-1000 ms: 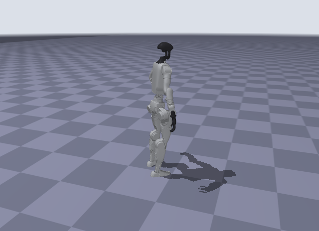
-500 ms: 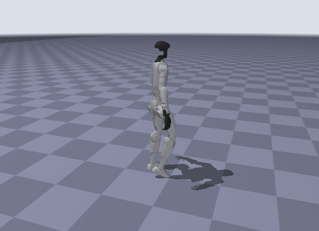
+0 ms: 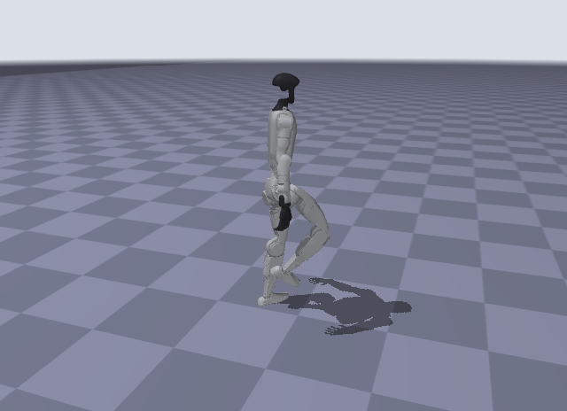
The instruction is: Kungfu
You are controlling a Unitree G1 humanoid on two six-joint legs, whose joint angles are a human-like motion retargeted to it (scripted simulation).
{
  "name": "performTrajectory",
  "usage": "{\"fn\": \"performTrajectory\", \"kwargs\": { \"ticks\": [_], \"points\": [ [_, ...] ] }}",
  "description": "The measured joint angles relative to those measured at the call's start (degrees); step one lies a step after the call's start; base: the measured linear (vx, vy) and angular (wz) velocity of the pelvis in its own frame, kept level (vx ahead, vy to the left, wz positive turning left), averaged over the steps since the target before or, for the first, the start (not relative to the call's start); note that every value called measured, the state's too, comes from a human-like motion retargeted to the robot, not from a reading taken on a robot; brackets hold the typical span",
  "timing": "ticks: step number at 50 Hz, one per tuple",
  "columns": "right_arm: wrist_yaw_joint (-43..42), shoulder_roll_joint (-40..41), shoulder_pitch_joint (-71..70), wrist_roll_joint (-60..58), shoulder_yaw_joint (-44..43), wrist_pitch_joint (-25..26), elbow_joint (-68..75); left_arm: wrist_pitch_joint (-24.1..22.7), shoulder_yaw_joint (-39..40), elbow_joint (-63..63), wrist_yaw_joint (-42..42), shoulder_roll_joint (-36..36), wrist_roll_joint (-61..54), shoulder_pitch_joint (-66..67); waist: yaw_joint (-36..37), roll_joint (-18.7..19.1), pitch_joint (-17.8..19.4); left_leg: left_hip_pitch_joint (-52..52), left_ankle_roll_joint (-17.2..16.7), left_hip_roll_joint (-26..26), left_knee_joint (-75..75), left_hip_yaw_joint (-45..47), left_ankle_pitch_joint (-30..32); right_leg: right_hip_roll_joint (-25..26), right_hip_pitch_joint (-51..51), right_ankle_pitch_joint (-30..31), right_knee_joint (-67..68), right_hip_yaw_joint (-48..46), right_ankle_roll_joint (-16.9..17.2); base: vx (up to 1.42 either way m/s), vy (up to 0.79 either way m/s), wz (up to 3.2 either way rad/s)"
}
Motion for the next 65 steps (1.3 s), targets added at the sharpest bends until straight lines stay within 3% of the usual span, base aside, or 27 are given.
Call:
{"fn": "performTrajectory", "kwargs": {
  "ticks": [3,7,12,16,20,23,25,27,29,35,41,47,51,55,58,60,62,65],
  "points": [
    [-0.4,0.5,0.9,0.2,0.0,-0.3,-0.7,0.1,-0.6,-0.2,0.3,-0.2,0.8,0.8,0.8,-0.3,-1.3,-0.5,-0.4,0.1,1.8,1.1,-1.6,3.4,4.2,2.3,-9.9,3.6,0.0,0.12,-0.05,-0.20],
    [-0.6,0.2,1.8,0.9,-0.6,-1.0,-1.8,0.5,-1.8,-0.7,-0.1,-0.5,2.2,0.6,-0.8,-2.3,-0.7,0.3,0.5,-3.6,4.8,0.3,-3.8,3.5,13.8,3.8,-23.6,11.7,0.0,0.16,0.03,0.48],
    [-1.2,0.3,3.1,0.8,-2.0,-0.4,-1.4,1.7,-1.3,-0.7,0.3,-1.7,3.5,1.0,-3.9,-5.7,-0.8,4.3,2.6,-11.2,2.9,-1.3,-2.8,-1.2,26.0,3.5,-39.5,20.6,-1.0,0.19,0.00,0.69],
    [-2.1,1.0,3.1,2.5,-2.7,0.2,0.7,2.4,-1.4,0.1,0.0,-2.6,1.5,0.8,-4.2,-7.7,-0.5,7.2,1.0,-14.2,0.7,-0.5,4.6,-1.3,36.0,3.2,-52.9,26.2,-4.0,0.13,-0.14,0.34],
    [-3.5,1.9,2.7,5.6,-4.0,0.2,2.5,2.4,-2.0,-0.4,0.1,-2.8,0.1,-0.5,-3.9,-9.4,0.1,4.5,-3.6,-15.1,6.7,0.3,16.2,-6.7,44.1,-4.0,-61.8,14.9,-11.9,0.06,-0.14,0.51],
    [-3.7,2.8,2.2,9.1,-4.7,-0.6,2.8,2.0,-2.6,-2.1,1.0,-2.3,-0.4,-2.0,-1.4,-10.0,-0.7,-6.3,-8.1,-12.5,22.9,4.5,26.6,-6.9,43.6,-7.8,-64.0,16.1,-18.4,-0.05,-0.16,0.25],
    [-3.2,3.2,1.4,11.3,-4.2,-0.7,2.3,1.2,-2.9,-3.8,1.9,-1.7,-1.0,-2.7,0.6,-10.0,-1.0,-13.8,-9.1,-9.3,33.8,8.5,31.0,-5.9,42.3,-9.7,-63.9,17.5,-22.8,-0.10,-0.16,0.17],
    [-2.0,3.3,-0.5,12.1,-3.8,0.8,1.8,1.8,-2.4,-4.4,3.3,-1.1,-1.2,-3.7,0.2,-8.8,-0.4,-20.2,-4.5,-2.9,44.7,11.9,28.2,-3.8,40.4,-11.2,-61.5,17.7,-24.1,-0.07,-0.21,0.65],
    [-1.0,3.3,-2.3,11.3,-3.8,2.8,0.8,3.2,-1.2,-3.3,4.8,-1.8,-2.3,-4.8,-0.2,-7.4,0.4,-26.4,-0.3,0.7,54.5,12.0,21.1,-2.1,39.2,-12.7,-59.7,17.7,-24.7,-0.08,-0.11,0.41],
    [-2.0,3.3,-4.1,15.0,-3.7,2.4,-2.6,5.9,1.5,1.1,6.8,-5.4,-9.5,-8.5,1.3,-5.5,2.1,-38.3,2.4,3.9,74.2,11.2,13.9,0.3,38.3,-13.9,-57.6,17.0,-26.7,-0.03,-0.06,0.18],
    [0.1,3.9,-5.1,14.6,-3.3,2.4,-4.3,6.0,6.2,0.2,11.9,-3.9,-10.2,-8.5,4.7,-4.7,2.3,-39.5,4.3,15.4,74.2,14.6,10.9,3.4,38.1,-14.9,-56.5,16.9,-28.1,0.00,-0.13,-0.21],
    [-0.6,4.2,-2.2,10.0,-1.5,1.1,-9.4,7.1,18.1,-3.5,11.8,-1.2,-13.9,-10.7,1.6,-4.2,2.4,-35.6,4.2,20.5,45.9,11.3,13.8,4.0,37.8,-17.6,-54.0,16.7,-26.6,0.03,-0.05,0.09],
    [-0.5,4.8,2.2,11.7,-2.2,-1.0,-12.4,6.2,23.8,-9.0,14.9,-0.2,-26.3,-18.9,0.4,-5.6,2.4,-29.1,6.5,19.7,17.1,6.6,18.0,2.1,35.8,-22.2,-47.5,16.5,-24.7,0.02,-0.07,0.26],
    [2.8,5.3,7.0,16.7,-4.3,-2.5,-12.1,1.8,23.4,-16.7,18.3,0.7,-49.5,-31.0,0.5,-7.8,1.1,-20.7,5.3,17.8,-5.5,2.9,17.4,-0.3,32.9,-28.2,-38.4,17.4,-23.4,0.11,-0.03,0.12],
    [2.9,6.2,10.6,18.6,-6.6,-2.2,-10.9,-6.0,22.4,-23.7,14.4,-1.8,-71.8,-41.7,-3.3,-7.7,-0.2,-18.2,3.2,18.6,-11.8,11.0,15.1,-1.8,31.9,-31.5,-34.1,15.4,-21.9,0.21,0.05,0.92],
    [0.7,7.0,12.6,18.1,-8.5,-1.7,-10.5,-11.7,22.3,-28.2,9.5,-5.3,-88.8,-49.8,-6.9,-6.1,-0.3,-18.6,5.7,20.5,-8.0,15.6,13.3,-2.1,31.6,-32.8,-32.7,13.0,-21.2,0.20,0.15,1.25],
    [-2.2,7.3,13.7,18.6,-9.7,-2.5,-9.7,-15.4,20.7,-33.8,4.0,-9.6,-106.2,-57.1,-9.0,-5.1,-0.2,-16.5,5.5,21.8,-9.1,25.3,8.8,-2.9,31.4,-32.9,-31.8,12.0,-20.3,0.18,0.25,0.65],
    [-3.9,7.6,14.8,20.4,-11.5,-4.6,-8.5,-16.6,16.2,-43.4,-3.0,-14.3,-125.4,-64.1,-12.6,-3.4,0.6,-15.4,3.0,23.6,-10.4,30.3,14.6,-3.6,33.0,-33.0,-31.7,10.5,-19.3,0.23,0.25,0.34]
  ]
}}
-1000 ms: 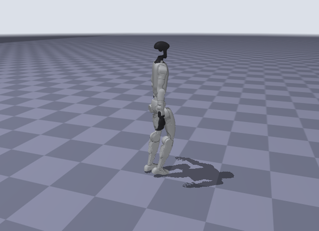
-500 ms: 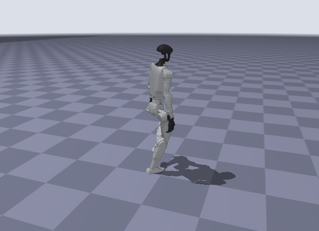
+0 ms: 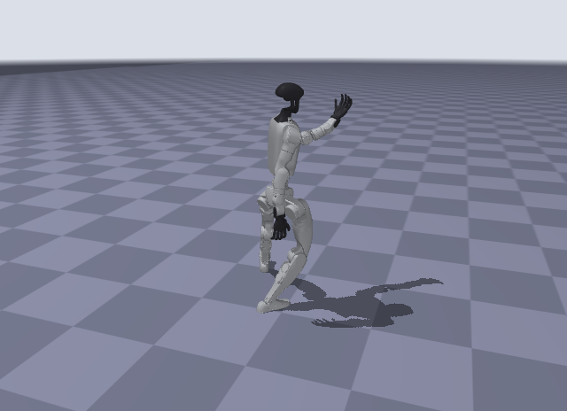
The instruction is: Kungfu
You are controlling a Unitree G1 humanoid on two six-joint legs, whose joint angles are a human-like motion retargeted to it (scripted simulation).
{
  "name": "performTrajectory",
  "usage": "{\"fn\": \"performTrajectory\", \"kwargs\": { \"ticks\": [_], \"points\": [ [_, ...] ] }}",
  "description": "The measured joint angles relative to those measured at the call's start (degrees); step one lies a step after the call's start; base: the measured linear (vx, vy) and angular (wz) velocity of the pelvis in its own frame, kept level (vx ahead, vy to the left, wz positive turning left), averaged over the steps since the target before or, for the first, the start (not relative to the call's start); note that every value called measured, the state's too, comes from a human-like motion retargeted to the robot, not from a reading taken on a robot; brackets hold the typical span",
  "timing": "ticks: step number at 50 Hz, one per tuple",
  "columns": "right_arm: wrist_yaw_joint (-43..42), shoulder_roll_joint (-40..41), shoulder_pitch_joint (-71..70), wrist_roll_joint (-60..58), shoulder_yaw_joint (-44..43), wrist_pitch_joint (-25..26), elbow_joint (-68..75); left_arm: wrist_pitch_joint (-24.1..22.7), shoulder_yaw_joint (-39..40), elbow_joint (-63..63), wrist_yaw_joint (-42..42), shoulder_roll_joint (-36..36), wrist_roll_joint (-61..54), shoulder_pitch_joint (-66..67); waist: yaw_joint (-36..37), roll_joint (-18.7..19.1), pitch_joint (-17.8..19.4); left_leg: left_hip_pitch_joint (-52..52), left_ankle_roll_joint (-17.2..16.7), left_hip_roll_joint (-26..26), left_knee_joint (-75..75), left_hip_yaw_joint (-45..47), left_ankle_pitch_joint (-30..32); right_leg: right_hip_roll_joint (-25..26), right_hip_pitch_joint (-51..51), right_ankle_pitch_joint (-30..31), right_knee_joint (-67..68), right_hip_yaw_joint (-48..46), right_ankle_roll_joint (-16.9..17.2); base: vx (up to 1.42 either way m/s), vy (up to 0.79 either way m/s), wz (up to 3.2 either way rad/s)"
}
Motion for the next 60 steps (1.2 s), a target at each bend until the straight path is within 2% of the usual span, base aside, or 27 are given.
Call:
{"fn": "performTrajectory", "kwargs": {
  "ticks": [2,5,8,11,15,20,24,29,32,35,38,40,44,48,51,55,60],
  "points": [
    [0.5,0.2,1.0,2.0,-1.5,-2.0,-0.4,1.8,-2.8,-5.0,-3.9,-1.6,-3.0,-2.9,-2.5,1.9,0.8,-1.5,-1.6,2.8,3.1,-1.0,2.5,0.0,0.8,0.3,0.1,-1.1,0.8,0.34,0.26,-0.05],
    [1.4,-0.1,1.4,8.5,-2.3,-5.9,-2.0,4.1,-8.1,-11.4,-6.7,-2.8,0.5,-6.4,-2.5,2.6,1.6,2.3,-2.2,3.1,1.7,3.2,9.7,-1.5,0.1,0.6,1.8,1.5,1.7,0.25,0.34,-0.75],
    [2.1,0.2,-0.4,15.2,-2.9,-8.7,-4.7,5.8,-14.8,-18.1,-5.0,-4.6,4.4,-8.2,-2.8,3.8,3.9,4.4,-2.5,3.0,0.9,4.0,16.4,-1.3,0.3,0.9,2.3,2.9,1.8,0.12,0.39,-0.73],
    [2.0,0.4,-2.6,17.7,-2.0,-10.5,-8.8,6.4,-19.4,-23.3,-4.6,-7.9,3.5,-8.0,-4.3,4.0,6.3,6.8,-5.0,4.4,0.7,4.9,19.8,-0.7,0.4,1.4,2.9,4.8,2.6,0.10,0.30,-0.80],
    [1.7,1.1,-6.2,20.2,-0.2,-12.1,-16.3,6.2,-24.6,-27.3,-5.9,-11.5,-0.3,-4.7,-8.2,4.3,10.1,8.5,-8.2,6.3,1.9,5.6,20.2,-0.3,0.5,2.1,2.9,6.7,3.8,0.06,0.26,-0.46],
    [1.5,2.0,-9.4,28.6,4.2,-15.7,-26.9,8.1,-30.9,-26.2,-9.8,-15.1,-2.0,0.7,-11.4,4.3,14.3,6.7,-8.1,7.5,5.3,6.0,17.7,-0.4,0.8,3.8,0.3,6.5,4.5,-0.06,0.20,-0.06],
    [0.7,1.2,-10.3,30.8,6.9,-16.9,-34.3,10.2,-35.9,-20.3,-13.1,-19.6,-3.3,6.4,-10.3,3.6,15.1,5.8,-7.7,7.1,7.3,4.2,15.9,-1.1,0.5,5.0,-1.1,7.2,4.9,-0.04,0.14,-0.21],
    [1.2,-0.1,-10.6,33.1,9.1,-17.1,-43.6,9.1,-40.3,-14.5,-13.9,-22.6,-6.0,11.7,-9.6,3.6,15.2,3.9,-6.2,6.8,9.9,2.6,13.8,-1.6,0.9,7.4,-3.6,7.3,6.0,0.05,0.14,-0.05],
    [0.5,-1.5,-9.7,37.2,9.5,-18.7,-50.3,8.3,-41.2,-14.5,-13.2,-21.0,-4.4,12.4,-8.1,4.1,14.3,2.9,-5.6,6.1,11.2,1.5,12.9,-2.1,1.9,8.6,-6.0,7.3,6.2,0.13,0.19,0.05],
    [-1.6,-3.9,-7.5,43.2,9.0,-22.7,-59.0,8.2,-40.6,-17.4,-11.6,-16.4,-0.3,11.6,-5.2,4.9,12.3,1.5,-5.6,5.2,12.5,0.2,12.1,-3.0,3.8,9.8,-9.2,6.4,6.4,0.21,0.23,0.37],
    [-5.5,-8.5,-5.5,48.2,8.7,-28.4,-69.6,8.1,-38.8,-22.8,-7.6,-8.7,7.3,9.9,-1.7,6.2,9.8,-0.5,-6.1,4.1,13.6,-0.9,11.3,-3.9,6.3,10.9,-12.6,4.6,7.0,0.26,0.34,0.82],
    [-6.9,-12.5,-5.4,49.5,9.5,-29.7,-76.0,8.1,-37.0,-26.7,-3.6,-2.3,13.2,8.8,0.9,6.7,7.7,-2.0,-6.4,3.0,14.4,-2.0,10.7,-4.5,8.4,11.6,-15.1,3.7,7.7,0.25,0.27,1.05],
    [-2.5,-20.9,-10.2,49.1,13.2,-25.8,-85.7,9.4,-32.1,-32.8,3.4,10.5,25.4,6.9,6.7,6.7,3.2,-4.4,-6.1,-1.5,15.5,-4.2,9.5,-6.1,13.5,13.2,-20.3,1.7,9.7,0.26,0.40,1.44],
    [0.7,-30.2,-20.6,45.7,17.7,-20.1,-90.6,10.0,-27.4,-36.4,9.9,22.9,38.2,3.9,13.1,6.0,-0.4,-7.3,-6.8,-7.3,16.6,-7.2,9.1,-7.6,19.3,13.6,-25.7,-2.5,11.2,0.20,0.43,1.81],
    [0.1,-35.7,-30.4,41.7,22.5,-18.1,-90.4,9.6,-24.1,-34.0,12.8,27.8,49.1,0.6,19.2,4.6,-3.3,-9.4,-6.1,-12.6,17.0,-10.9,8.7,-8.3,22.5,14.5,-28.5,-5.7,12.6,0.16,0.36,1.72],
    [-0.4,-40.8,-44.5,40.6,26.3,-18.7,-85.4,8.1,-20.2,-28.9,14.9,28.9,59.2,-3.5,27.4,0.6,-5.8,-11.0,-5.2,-18.7,17.3,-13.9,8.9,-9.5,26.2,15.3,-31.7,-9.2,14.0,0.12,0.26,1.34],
    [-4.8,-37.8,-66.6,28.9,33.9,-24.3,-61.9,5.7,-17.2,-26.0,18.0,27.9,65.1,-8.0,36.9,-2.2,-7.5,-14.2,-6.0,-21.0,19.3,-17.1,8.4,-8.4,28.3,15.9,-34.5,-12.4,15.5,0.06,0.09,0.74]
  ]
}}
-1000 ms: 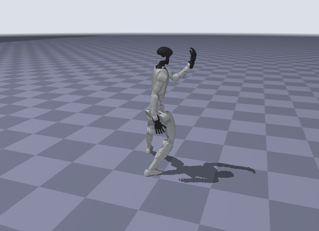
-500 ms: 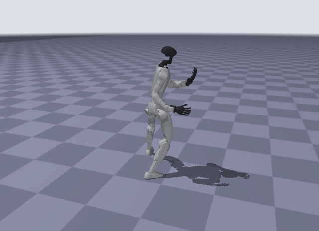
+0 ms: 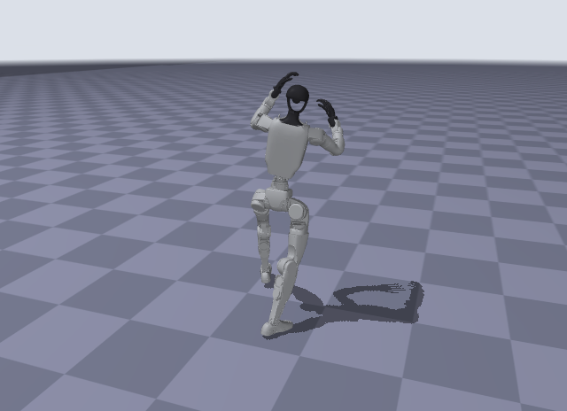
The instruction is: Kungfu
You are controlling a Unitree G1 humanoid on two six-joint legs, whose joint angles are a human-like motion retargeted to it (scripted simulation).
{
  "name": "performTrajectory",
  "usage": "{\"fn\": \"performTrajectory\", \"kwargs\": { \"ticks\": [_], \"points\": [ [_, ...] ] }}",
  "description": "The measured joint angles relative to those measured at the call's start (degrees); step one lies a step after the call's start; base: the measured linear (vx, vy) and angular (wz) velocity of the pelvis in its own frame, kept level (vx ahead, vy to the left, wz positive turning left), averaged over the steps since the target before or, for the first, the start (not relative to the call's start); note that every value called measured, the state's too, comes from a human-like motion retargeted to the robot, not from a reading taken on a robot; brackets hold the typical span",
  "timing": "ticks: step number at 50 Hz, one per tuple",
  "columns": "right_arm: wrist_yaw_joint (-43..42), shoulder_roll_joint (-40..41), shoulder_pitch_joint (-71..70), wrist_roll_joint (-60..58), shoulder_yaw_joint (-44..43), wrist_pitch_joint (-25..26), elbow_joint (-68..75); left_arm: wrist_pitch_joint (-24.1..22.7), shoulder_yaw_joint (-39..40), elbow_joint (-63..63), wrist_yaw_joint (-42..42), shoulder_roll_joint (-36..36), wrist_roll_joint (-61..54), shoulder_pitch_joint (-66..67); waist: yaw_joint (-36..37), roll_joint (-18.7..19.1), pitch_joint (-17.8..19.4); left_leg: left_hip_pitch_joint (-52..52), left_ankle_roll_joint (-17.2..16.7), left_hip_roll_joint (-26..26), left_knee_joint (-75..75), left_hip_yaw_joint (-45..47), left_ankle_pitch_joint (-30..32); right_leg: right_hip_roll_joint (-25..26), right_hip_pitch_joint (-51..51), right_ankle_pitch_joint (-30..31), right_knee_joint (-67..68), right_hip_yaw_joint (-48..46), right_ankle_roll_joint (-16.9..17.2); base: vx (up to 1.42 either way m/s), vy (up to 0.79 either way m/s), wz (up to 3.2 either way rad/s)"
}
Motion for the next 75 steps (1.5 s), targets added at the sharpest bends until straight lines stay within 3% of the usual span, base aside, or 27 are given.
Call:
{"fn": "performTrajectory", "kwargs": {
  "ticks": [3,5,7,10,12,14,20,28,32,35,39,42,47,48,51,53,56,58,60,63,67,71,75],
  "points": [
    [-3.4,5.4,-13.2,-15.3,5.5,-2.6,22.2,-1.1,1.5,-0.5,3.6,0.6,5.8,-2.2,4.8,-0.9,1.0,-0.4,-0.6,0.1,0.9,-0.4,-0.7,0.6,0.6,-1.0,-0.7,0.9,0.0,0.00,0.06,0.19],
    [-6.9,9.8,-20.3,-32.1,6.4,-2.4,37.7,-0.9,2.4,-1.1,5.8,1.0,10.5,-3.4,6.7,-1.6,1.9,-0.5,-0.8,-0.4,1.0,-0.6,-0.8,0.6,0.8,-1.7,-0.8,1.7,-0.1,-0.06,-0.02,0.29],
    [-11.2,14.1,-25.8,-52.8,4.2,6.5,51.2,-0.6,3.5,-1.9,7.0,0.5,14.4,-4.3,7.7,-1.5,2.8,-0.6,-1.0,-1.1,0.8,-1.4,-0.6,1.0,1.2,-2.0,-0.9,1.9,-0.4,-0.07,0.00,0.50],
    [-17.0,19.1,-30.9,-69.0,-1.9,30.9,66.2,0.0,3.9,-2.6,7.9,-1.6,17.5,-5.6,8.6,-0.9,4.1,-1.1,-1.2,-2.5,0.6,-3.2,-0.4,1.8,1.8,-1.9,-1.2,1.0,-0.3,-0.08,-0.01,0.65],
    [-16.9,19.6,-32.6,-67.3,-0.9,31.9,70.5,-0.7,3.1,-2.4,8.6,-2.3,16.7,-6.0,8.3,-1.5,4.2,-1.3,-1.3,-3.5,0.2,-4.1,-0.1,2.0,2.1,-1.8,-1.4,0.4,0.0,0.01,-0.06,0.57],
    [-17.7,20.1,-32.9,-66.3,-0.2,29.1,70.8,-1.3,2.9,-2.2,9.4,-2.5,15.2,-5.7,8.0,-1.7,4.4,-1.4,-1.4,-3.9,0.0,-4.4,0.1,1.9,2.1,-1.8,-1.3,0.2,0.0,0.02,-0.03,0.17],
    [-28.5,21.4,-29.5,-67.2,-2.2,25.1,67.9,-1.5,3.5,-2.9,12.0,-1.7,12.3,-2.9,7.3,-1.8,4.8,-2.0,-1.5,-3.6,0.6,-3.6,-0.6,1.2,1.4,-1.7,-1.4,-0.2,0.3,0.01,0.00,-0.03],
    [-28.9,24.2,-26.2,-49.7,-5.7,20.3,64.9,0.8,3.2,-6.9,16.3,1.3,12.6,0.8,5.4,-3.0,5.7,-3.7,0.3,-2.5,5.0,-1.3,-4.7,-0.6,0.6,1.8,-2.1,-0.6,1.8,0.14,-0.03,-0.23],
    [-30.2,26.0,-24.7,-37.9,-7.4,15.5,63.4,2.1,0.9,-10.1,17.1,1.3,10.3,3.9,4.8,-3.8,5.5,-4.6,3.7,-2.5,7.8,0.0,-7.6,-1.5,0.5,8.4,-2.4,-0.5,3.8,0.30,0.00,-0.11],
    [-29.2,28.2,-23.7,-26.0,-9.7,13.5,63.0,2.6,-2.8,-13.9,16.8,0.9,9.8,7.4,5.6,-3.1,4.5,-6.0,3.8,0.2,9.3,-0.8,-8.9,1.0,-0.8,16.1,-3.1,0.6,3.8,0.25,-0.07,-0.38],
    [-21.9,32.1,-23.1,-3.6,-13.2,9.5,61.7,0.6,-8.6,-18.9,12.9,0.0,13.8,12.3,7.8,-3.2,4.2,-6.1,2.3,4.0,10.5,-1.4,-11.2,2.8,-2.5,27.8,-3.2,1.2,3.8,0.30,-0.07,-0.55],
    [-12.9,34.7,-23.6,18.7,-15.3,6.9,59.5,-0.4,-12.7,-21.3,12.8,-1.3,18.5,14.8,9.1,-4.1,5.1,-3.8,2.1,3.9,10.6,-0.4,-14.2,1.0,-2.8,36.5,-2.4,3.1,3.8,0.35,0.12,-0.26],
    [3.4,38.9,-22.2,50.7,-18.6,14.8,54.6,-2.8,-19.3,-21.0,13.8,-4.9,19.5,17.7,5.5,-4.9,7.1,4.3,5.1,-4.5,6.7,0.3,-18.1,-4.6,-1.5,46.1,3.8,10.9,2.9,0.41,0.31,0.66],
    [6.2,39.4,-21.9,54.9,-18.8,16.9,53.7,-3.3,-20.3,-20.5,13.1,-5.2,18.9,18.0,4.1,-4.1,7.5,5.3,5.3,-4.8,5.7,-1.2,-18.0,-2.7,-2.3,45.2,5.6,13.1,3.6,0.25,0.00,0.98],
    [12.4,40.3,-20.4,62.2,-18.5,22.0,50.9,-4.3,-21.9,-17.8,10.0,-5.9,18.4,18.7,0.0,-0.5,7.9,7.0,4.8,-3.4,4.8,-7.3,-17.9,8.7,-6.9,32.7,13.6,20.9,3.8,0.25,-0.18,1.00],
    [15.2,40.7,-18.5,63.7,-17.8,24.1,48.5,-4.8,-21.1,-15.4,9.2,-6.6,20.0,19.0,-2.5,1.3,8.3,8.5,4.6,-3.1,4.5,-10.4,-18.2,13.5,-10.6,26.7,19.0,22.6,3.8,0.28,-0.06,0.89],
    [18.2,41.2,-14.1,63.8,-15.4,25.7,45.4,-5.6,-18.4,-10.0,10.5,-7.6,24.3,19.7,-5.7,2.6,8.4,13.9,6.9,-6.7,1.1,-10.3,-18.3,11.4,-16.4,20.4,25.5,24.5,3.8,0.29,0.36,0.45],
    [18.9,41.3,-10.5,63.7,-13.3,26.7,43.9,-5.9,-16.4,-5.2,11.6,-8.2,26.8,20.1,-8.2,2.5,8.6,18.4,7.9,-9.0,-2.1,-9.9,-17.8,9.4,-20.6,17.7,27.7,24.7,1.9,0.31,0.29,0.35],
    [18.7,41.3,-5.9,64.0,-11.4,27.9,41.7,-6.1,-14.4,1.1,13.2,-8.8,28.6,19.7,-10.9,2.2,8.6,22.2,8.2,-10.5,-4.7,-10.1,-17.3,9.2,-24.9,16.4,27.1,25.1,-0.4,0.31,0.09,0.35],
    [18.1,41.0,2.9,64.6,-8.5,29.4,37.2,-6.4,-11.3,12.7,14.5,-9.7,32.8,17.5,-16.7,2.0,8.7,27.2,9.2,-13.1,-8.1,-11.9,-16.7,10.2,-31.2,16.2,22.0,26.7,-1.3,0.33,0.04,0.69],
    [20.0,40.3,17.6,64.9,-6.3,30.2,28.2,-4.6,-8.3,31.9,19.3,-11.3,45.4,12.0,-25.2,1.8,10.8,35.0,8.6,-15.5,-12.8,-15.3,-15.4,9.4,-37.4,20.5,11.1,25.4,-4.7,0.30,0.00,0.91],
    [26.1,38.6,35.3,62.4,-6.0,31.4,18.8,-0.7,-6.3,50.3,25.5,-11.6,52.8,6.2,-34.6,0.2,13.6,40.6,7.5,-16.6,-14.9,-19.0,-15.7,5.8,-42.5,26.2,0.1,21.7,-7.5,0.20,-0.09,1.10],
    [30.8,35.4,53.6,60.8,-10.0,32.3,10.2,4.5,-4.8,64.7,27.8,-9.5,57.8,0.6,-41.8,-0.9,17.2,43.7,8.9,-16.4,-14.4,-22.0,-16.4,4.0,-47.3,25.3,-5.6,17.7,-8.5,0.07,-0.10,0.64]
  ]
}}
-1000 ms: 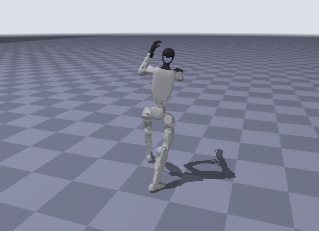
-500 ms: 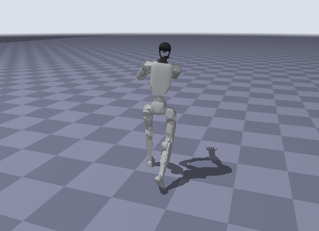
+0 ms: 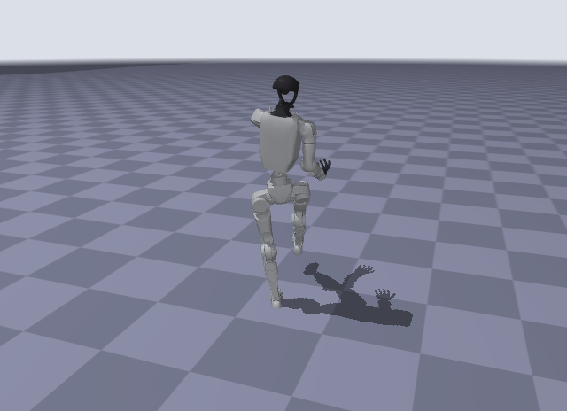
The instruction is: Kungfu
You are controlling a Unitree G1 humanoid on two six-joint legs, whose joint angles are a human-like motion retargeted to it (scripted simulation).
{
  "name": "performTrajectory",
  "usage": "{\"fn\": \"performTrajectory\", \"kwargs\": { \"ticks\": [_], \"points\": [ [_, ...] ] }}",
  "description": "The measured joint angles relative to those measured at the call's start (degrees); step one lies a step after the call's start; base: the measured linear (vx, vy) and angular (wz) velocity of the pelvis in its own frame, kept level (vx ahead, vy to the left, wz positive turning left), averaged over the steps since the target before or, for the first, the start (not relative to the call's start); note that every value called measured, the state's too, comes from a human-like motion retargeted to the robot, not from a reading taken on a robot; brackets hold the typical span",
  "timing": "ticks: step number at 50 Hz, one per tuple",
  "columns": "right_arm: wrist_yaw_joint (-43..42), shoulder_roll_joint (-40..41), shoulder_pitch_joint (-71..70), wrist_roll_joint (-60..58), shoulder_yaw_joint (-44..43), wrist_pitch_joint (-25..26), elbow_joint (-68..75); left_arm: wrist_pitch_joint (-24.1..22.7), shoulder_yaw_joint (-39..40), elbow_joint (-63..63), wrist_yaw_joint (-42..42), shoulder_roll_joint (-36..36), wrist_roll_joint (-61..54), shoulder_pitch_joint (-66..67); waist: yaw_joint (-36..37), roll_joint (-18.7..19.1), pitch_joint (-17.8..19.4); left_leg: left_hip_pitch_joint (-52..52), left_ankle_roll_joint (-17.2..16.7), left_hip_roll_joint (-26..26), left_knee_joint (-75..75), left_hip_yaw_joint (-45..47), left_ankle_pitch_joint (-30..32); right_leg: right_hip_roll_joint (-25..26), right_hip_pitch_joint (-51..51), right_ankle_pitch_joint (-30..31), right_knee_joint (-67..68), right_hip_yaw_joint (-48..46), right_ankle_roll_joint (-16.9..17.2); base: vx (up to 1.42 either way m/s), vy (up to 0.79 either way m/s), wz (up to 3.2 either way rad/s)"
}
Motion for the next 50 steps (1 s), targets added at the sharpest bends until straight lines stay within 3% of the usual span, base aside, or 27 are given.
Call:
{"fn": "performTrajectory", "kwargs": {
  "ticks": [5,10,20,25,29,32,38,40,43,45,47,48,50],
  "points": [
    [4.1,-2.8,16.5,-1.3,-7.6,0.7,-3.5,1.4,-0.9,5.3,0.2,9.2,3.9,-1.5,-7.0,-2.0,2.4,0.9,1.8,0.6,2.4,-1.1,-1.8,0.4,-6.2,1.6,1.4,0.9,-0.1,-0.01,-0.19,0.14],
    [5.8,-5.9,27.8,-2.0,-15.4,-1.5,-3.2,1.2,-0.7,7.1,1.9,13.0,0.5,-0.7,-10.2,-3.0,3.1,1.6,2.0,0.9,3.4,-1.9,-1.2,0.3,-7.6,0.4,1.7,2.1,0.6,0.00,-0.14,0.10],
    [3.7,-8.3,32.2,-2.0,-18.8,-6.4,-7.4,0.7,-2.2,5.1,1.4,12.0,1.9,-0.7,-7.1,-3.2,-0.3,-0.1,1.3,-0.7,1.4,-1.0,1.1,-1.1,0.8,-1.4,3.6,0.9,2.2,0.01,-0.03,-0.16],
    [-4.0,-14.7,26.3,-4.4,-15.0,-15.9,-16.4,-1.0,0.1,-2.3,0.9,10.9,0.4,2.2,-1.0,-1.4,-4.4,-4.7,0.5,-1.7,1.2,3.3,0.5,-0.8,4.8,-3.7,8.0,4.5,3.5,-0.02,0.07,-0.74],
    [-10.1,-19.1,15.0,-12.1,-9.4,-21.5,-24.1,-1.6,-0.4,-18.9,-0.7,12.4,-11.0,10.9,7.2,-0.8,-9.3,-9.8,-1.2,-1.0,1.7,8.0,0.5,-1.2,9.8,-6.8,12.1,5.6,4.5,-0.05,0.01,-1.06],
    [-14.3,-21.4,-0.1,-20.3,-3.9,-22.6,-25.0,0.2,-0.4,-36.1,-4.2,14.6,-28.5,20.6,13.3,-1.2,-11.6,-13.2,-2.1,0.2,3.2,11.5,0.1,-2.2,15.7,-9.3,15.2,5.2,4.7,-0.13,-0.05,-1.04],
    [-25.4,-22.2,-34.2,-39.1,3.7,-24.4,-15.8,-8.7,-0.5,-64.9,-24.2,12.8,-74.0,49.4,23.7,-2.0,-13.2,-20.3,-3.8,3.1,7.9,12.9,-0.3,-5.9,30.9,-10.3,17.1,0.8,3.2,-0.24,-0.10,-0.47],
    [-28.7,-22.4,-43.8,-45.8,4.6,-24.2,-10.8,-9.3,-2.6,-68.4,-32.7,10.1,-84.7,59.7,26.9,-2.5,-13.5,-23.0,-4.2,4.0,9.5,12.3,0.0,-6.5,36.2,-8.9,16.1,-0.7,1.8,-0.33,-0.16,0.19],
    [-30.9,-25.5,-55.7,-57.2,4.5,-25.0,-1.4,-7.6,-5.2,-67.5,-46.1,5.3,-91.2,73.7,31.9,-4.6,-14.2,-29.2,-4.3,4.3,13.5,11.4,0.8,-5.7,42.0,-5.8,13.6,-0.1,0.8,-0.40,-0.24,0.62],
    [-33.1,-27.9,-62.0,-65.3,4.1,-24.6,5.2,-7.7,-6.1,-65.9,-51.8,2.5,-93.6,82.3,35.0,-6.8,-14.6,-34.5,-4.3,4.1,17.0,10.7,1.4,-4.4,44.5,-1.6,11.8,2.3,2.2,-0.44,-0.33,0.84],
    [-36.6,-31.1,-67.9,-74.0,4.6,-24.6,12.5,-8.5,-6.3,-64.7,-54.4,-0.1,-97.3,90.0,37.8,-10.0,-14.5,-40.1,-3.8,2.6,21.2,10.7,2.0,-3.0,46.4,2.9,8.2,6.5,7.2,-0.55,-0.34,0.97],
    [-39.2,-32.4,-71.0,-79.3,5.0,-24.9,17.0,-9.2,-6.4,-64.0,-55.2,-1.7,-99.0,93.5,38.7,-11.1,-14.1,-42.8,-3.7,2.0,23.4,10.1,2.2,-2.1,47.0,-1.0,6.2,7.8,8.4,-0.56,-0.35,1.10],
    [-45.3,-34.6,-76.6,-90.3,6.5,-24.0,26.3,-10.5,-5.3,-62.9,-56.0,-4.1,-102.0,98.9,40.3,-12.9,-13.9,-47.5,-4.0,1.1,26.8,8.8,2.4,-1.1,47.7,-7.6,3.3,6.3,7.6,-0.53,-0.36,1.07]
  ]
}}
